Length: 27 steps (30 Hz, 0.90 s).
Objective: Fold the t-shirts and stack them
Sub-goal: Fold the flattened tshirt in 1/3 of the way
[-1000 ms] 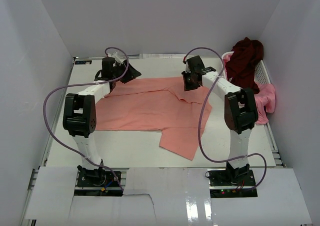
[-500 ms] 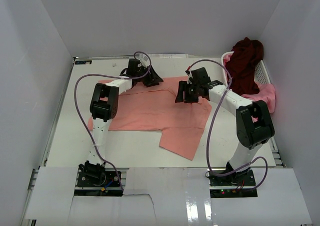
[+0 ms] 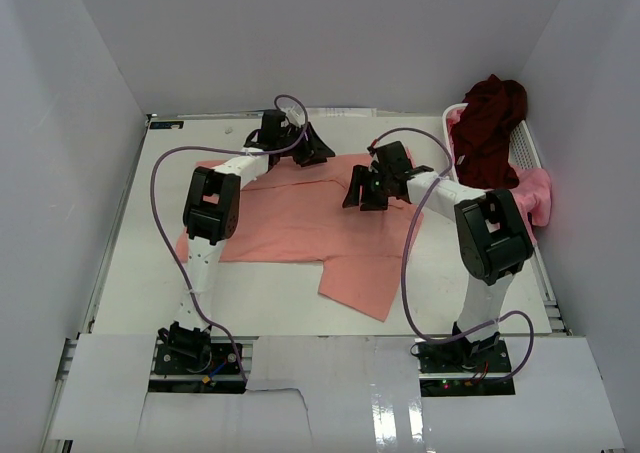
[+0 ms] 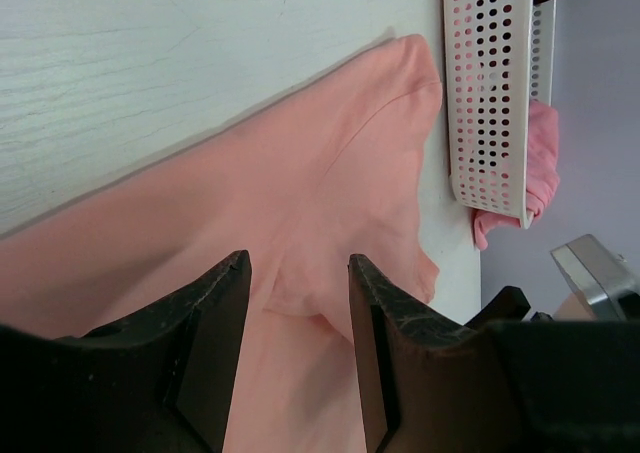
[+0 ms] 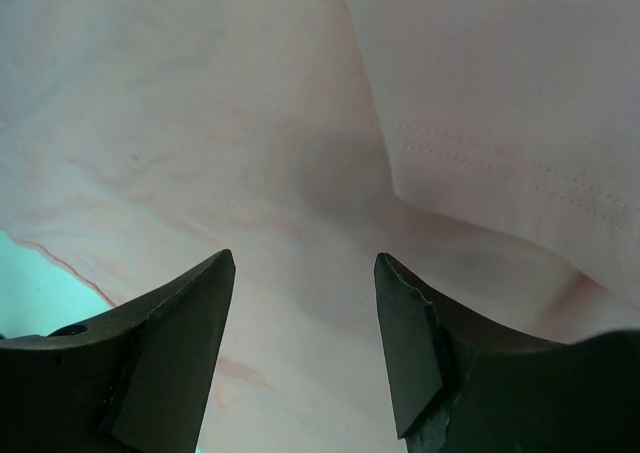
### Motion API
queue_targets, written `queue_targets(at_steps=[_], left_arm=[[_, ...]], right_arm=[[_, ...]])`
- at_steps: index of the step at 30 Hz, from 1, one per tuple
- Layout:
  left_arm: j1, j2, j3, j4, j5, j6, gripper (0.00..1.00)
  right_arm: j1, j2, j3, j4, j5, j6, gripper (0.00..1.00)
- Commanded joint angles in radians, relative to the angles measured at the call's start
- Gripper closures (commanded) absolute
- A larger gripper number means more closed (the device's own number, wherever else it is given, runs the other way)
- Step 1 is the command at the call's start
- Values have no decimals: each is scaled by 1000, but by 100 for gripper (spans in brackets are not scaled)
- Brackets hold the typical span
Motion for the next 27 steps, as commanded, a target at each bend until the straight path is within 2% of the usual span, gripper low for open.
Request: queue_targets(at_steps=[1,12,27], left_arm=[[3,-29,6,-5,16,-2,46],[3,-20,-37,-75,-88,71,46],[0,-37,-91,-76,-91,91,46]], right_arm=[[4,21,19,58,31,39,35],[3,61,53,78,137,69,35],[3,121,146,78,169,30,34]])
